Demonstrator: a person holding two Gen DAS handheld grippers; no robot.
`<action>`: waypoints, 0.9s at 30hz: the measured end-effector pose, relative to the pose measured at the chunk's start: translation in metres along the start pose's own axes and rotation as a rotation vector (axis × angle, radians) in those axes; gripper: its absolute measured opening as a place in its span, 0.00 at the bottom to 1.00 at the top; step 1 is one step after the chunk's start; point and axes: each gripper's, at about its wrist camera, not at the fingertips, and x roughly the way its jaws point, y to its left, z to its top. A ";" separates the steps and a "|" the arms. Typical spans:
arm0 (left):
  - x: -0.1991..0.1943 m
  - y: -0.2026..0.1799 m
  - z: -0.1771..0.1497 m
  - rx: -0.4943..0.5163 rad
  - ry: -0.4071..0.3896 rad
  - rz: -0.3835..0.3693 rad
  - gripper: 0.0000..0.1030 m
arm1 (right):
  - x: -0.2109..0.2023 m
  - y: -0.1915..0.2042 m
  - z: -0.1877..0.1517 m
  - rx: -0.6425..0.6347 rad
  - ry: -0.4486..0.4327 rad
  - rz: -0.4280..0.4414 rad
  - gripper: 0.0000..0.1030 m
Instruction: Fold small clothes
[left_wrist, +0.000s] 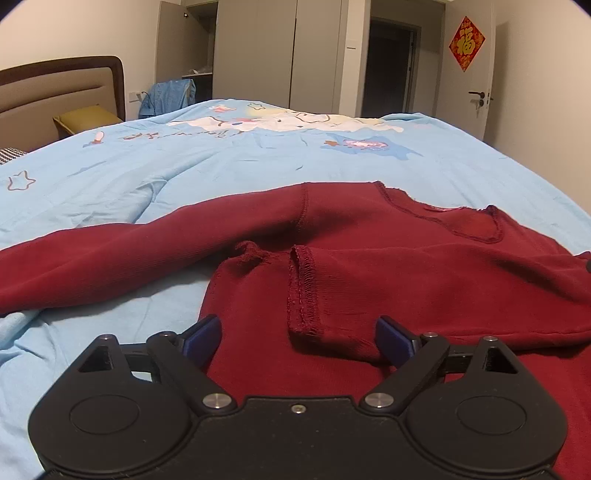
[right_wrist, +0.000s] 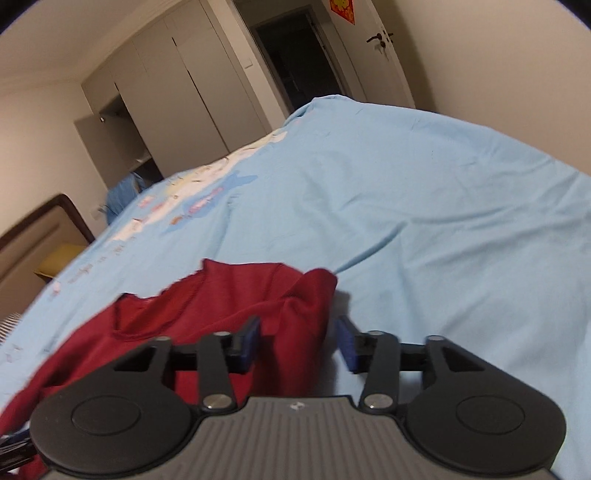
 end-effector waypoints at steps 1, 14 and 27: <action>-0.003 0.000 0.001 -0.003 -0.002 -0.008 0.91 | -0.009 0.000 -0.004 0.003 0.000 0.021 0.59; -0.068 0.053 0.000 -0.168 0.002 -0.059 0.98 | -0.051 -0.003 -0.045 0.016 0.011 0.042 0.15; -0.119 0.224 -0.010 -0.452 -0.082 0.265 0.99 | -0.092 0.044 -0.065 -0.193 -0.040 0.024 0.77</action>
